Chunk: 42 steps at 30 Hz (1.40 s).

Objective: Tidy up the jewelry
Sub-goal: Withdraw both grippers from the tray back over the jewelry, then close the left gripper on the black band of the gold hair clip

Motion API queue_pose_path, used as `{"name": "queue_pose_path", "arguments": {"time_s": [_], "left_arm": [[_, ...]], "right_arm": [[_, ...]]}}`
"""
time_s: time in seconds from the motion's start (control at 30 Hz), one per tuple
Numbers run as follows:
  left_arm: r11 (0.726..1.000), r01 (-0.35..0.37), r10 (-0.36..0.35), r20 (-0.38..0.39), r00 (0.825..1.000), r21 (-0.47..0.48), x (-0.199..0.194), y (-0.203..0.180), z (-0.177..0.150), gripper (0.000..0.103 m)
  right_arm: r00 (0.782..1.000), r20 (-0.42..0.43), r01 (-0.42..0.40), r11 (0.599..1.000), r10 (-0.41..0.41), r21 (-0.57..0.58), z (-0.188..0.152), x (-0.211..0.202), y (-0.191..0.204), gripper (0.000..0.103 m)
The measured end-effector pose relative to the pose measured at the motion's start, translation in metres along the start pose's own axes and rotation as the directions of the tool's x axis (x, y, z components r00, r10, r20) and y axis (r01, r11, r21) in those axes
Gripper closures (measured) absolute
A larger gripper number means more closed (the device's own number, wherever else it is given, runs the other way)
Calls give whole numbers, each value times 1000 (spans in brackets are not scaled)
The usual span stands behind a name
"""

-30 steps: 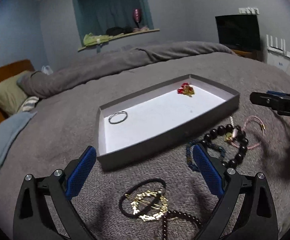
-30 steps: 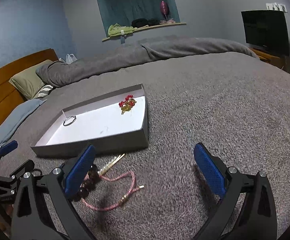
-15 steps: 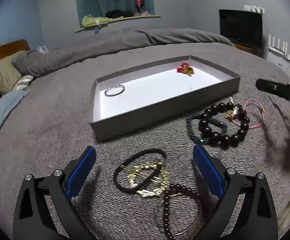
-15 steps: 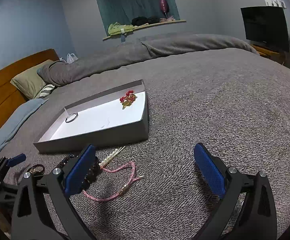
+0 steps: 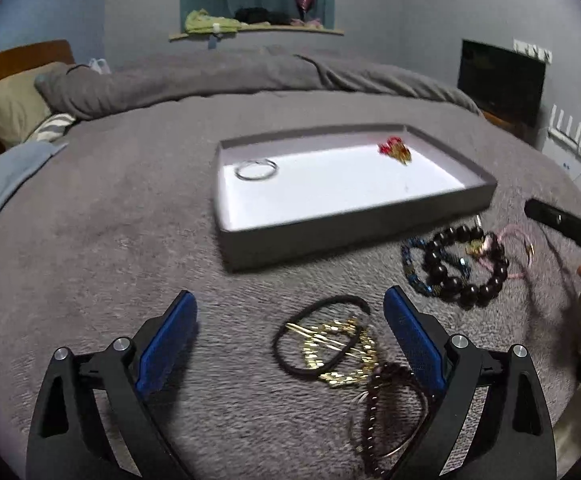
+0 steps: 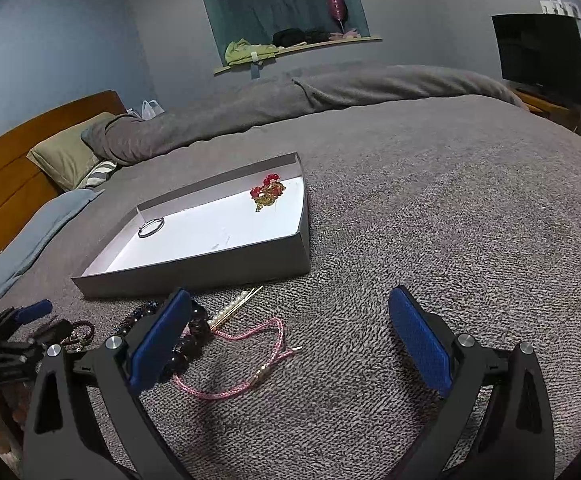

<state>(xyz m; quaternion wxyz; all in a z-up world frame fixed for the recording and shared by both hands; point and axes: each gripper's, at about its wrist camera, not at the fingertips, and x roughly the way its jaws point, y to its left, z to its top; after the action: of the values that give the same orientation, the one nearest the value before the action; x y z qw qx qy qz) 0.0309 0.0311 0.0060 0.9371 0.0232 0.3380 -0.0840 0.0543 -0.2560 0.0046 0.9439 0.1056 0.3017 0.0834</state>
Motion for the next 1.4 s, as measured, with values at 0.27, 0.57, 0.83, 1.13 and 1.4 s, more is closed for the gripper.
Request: {"name": "queue_pose_path", "arguments": {"time_s": [0.27,0.57,0.83,1.13,1.4], "left_arm": [[999,23,-25,-64,998,-37,1,12,-4,53],[996,60,-68,-120,990,-64,-2,20,-12,77],[996,25,-12,-152,988,83,5,-2,-19,92],[997,46,-44,-34,998,70,-17,1,-6,99],[994,103,-104,25,994,37,-28,0,12,99]], "right_arm": [[1000,-8,-1,1000,0,-7,-1,2,2,5],[1000,-18,0,1000,0,-11,-3,6,4,5],[1000,-20,-1,1000,1,-9,-3,5,4,5],[1000,-13,-3,1000,3,4,-2,4,2,5],[1000,-20,-7,1000,8,4,1,-3,-2,5]]}}
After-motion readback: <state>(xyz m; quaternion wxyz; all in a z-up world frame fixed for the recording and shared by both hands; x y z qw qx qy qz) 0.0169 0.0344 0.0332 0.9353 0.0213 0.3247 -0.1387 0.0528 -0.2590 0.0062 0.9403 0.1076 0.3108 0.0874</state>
